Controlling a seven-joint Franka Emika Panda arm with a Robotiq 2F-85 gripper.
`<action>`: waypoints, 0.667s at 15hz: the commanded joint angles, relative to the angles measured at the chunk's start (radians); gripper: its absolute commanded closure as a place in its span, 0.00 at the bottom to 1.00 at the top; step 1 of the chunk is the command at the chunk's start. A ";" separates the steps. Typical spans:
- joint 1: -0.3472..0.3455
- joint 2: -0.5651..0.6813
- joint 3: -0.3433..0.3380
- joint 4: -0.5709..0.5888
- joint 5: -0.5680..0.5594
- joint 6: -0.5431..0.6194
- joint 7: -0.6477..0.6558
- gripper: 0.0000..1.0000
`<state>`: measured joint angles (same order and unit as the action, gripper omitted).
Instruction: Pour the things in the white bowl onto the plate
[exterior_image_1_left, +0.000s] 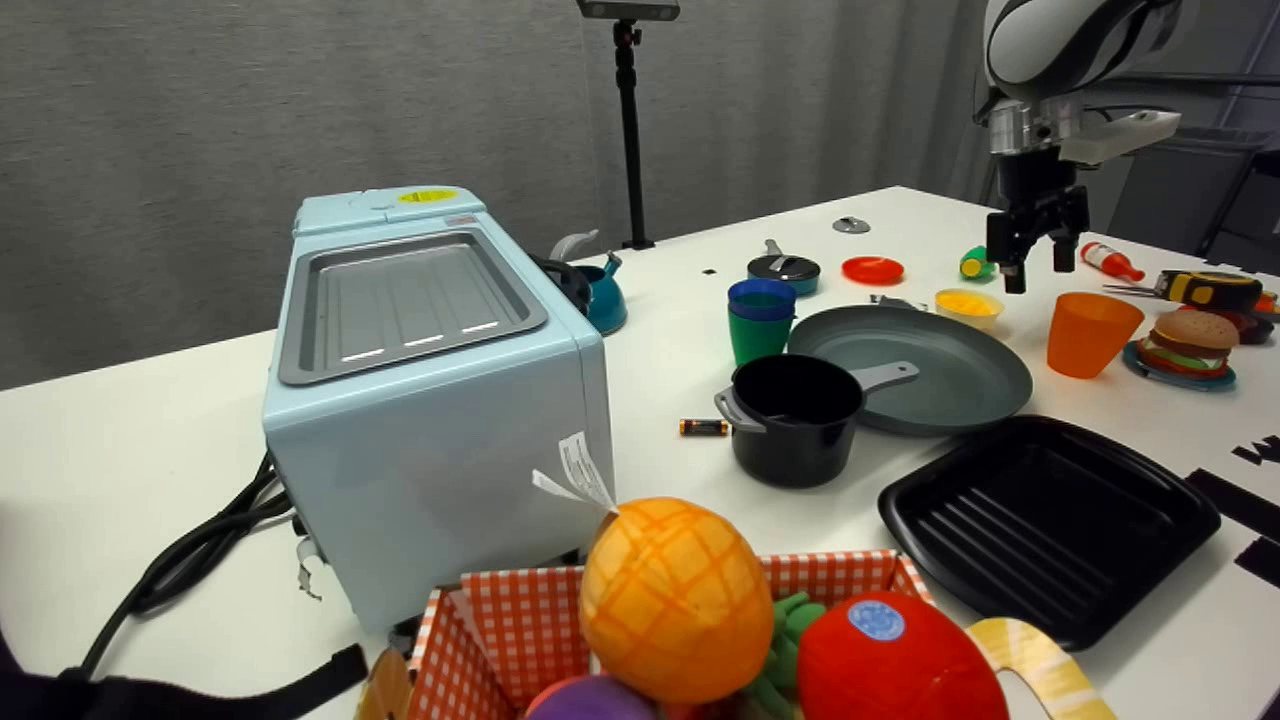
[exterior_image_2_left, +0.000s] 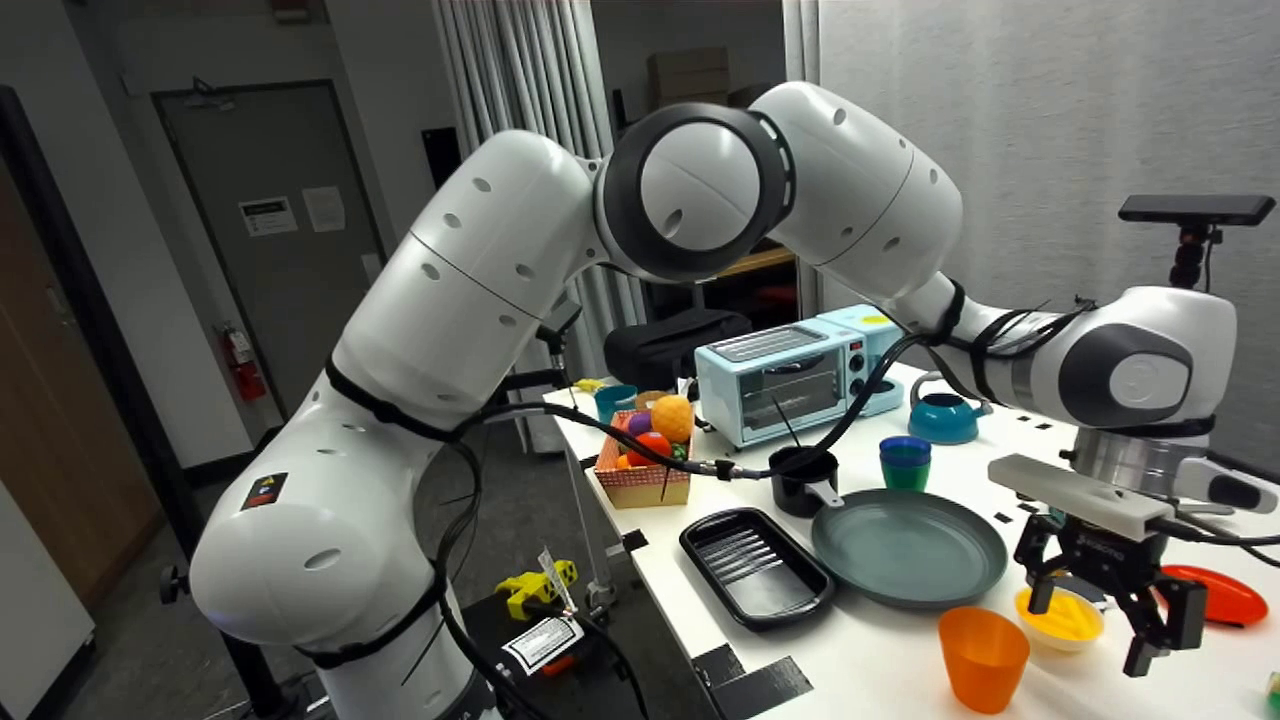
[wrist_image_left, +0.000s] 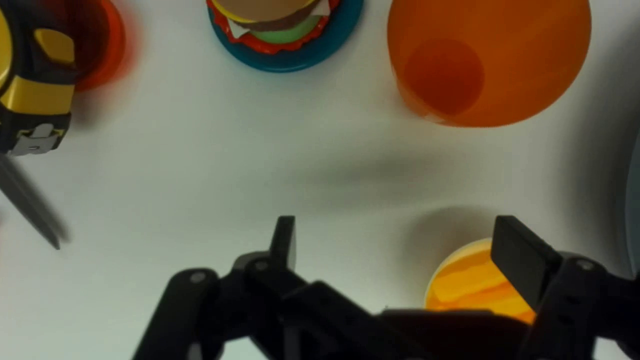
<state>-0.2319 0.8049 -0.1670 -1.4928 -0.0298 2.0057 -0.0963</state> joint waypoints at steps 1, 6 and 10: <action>-0.024 -0.004 0.027 -0.015 -0.007 -0.025 -0.067 0.00; -0.030 0.004 0.035 0.003 -0.002 -0.007 -0.112 0.00; -0.028 0.023 0.033 -0.001 -0.007 0.065 -0.102 0.00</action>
<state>-0.2399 0.8055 -0.1504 -1.5118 -0.0299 2.0192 -0.1835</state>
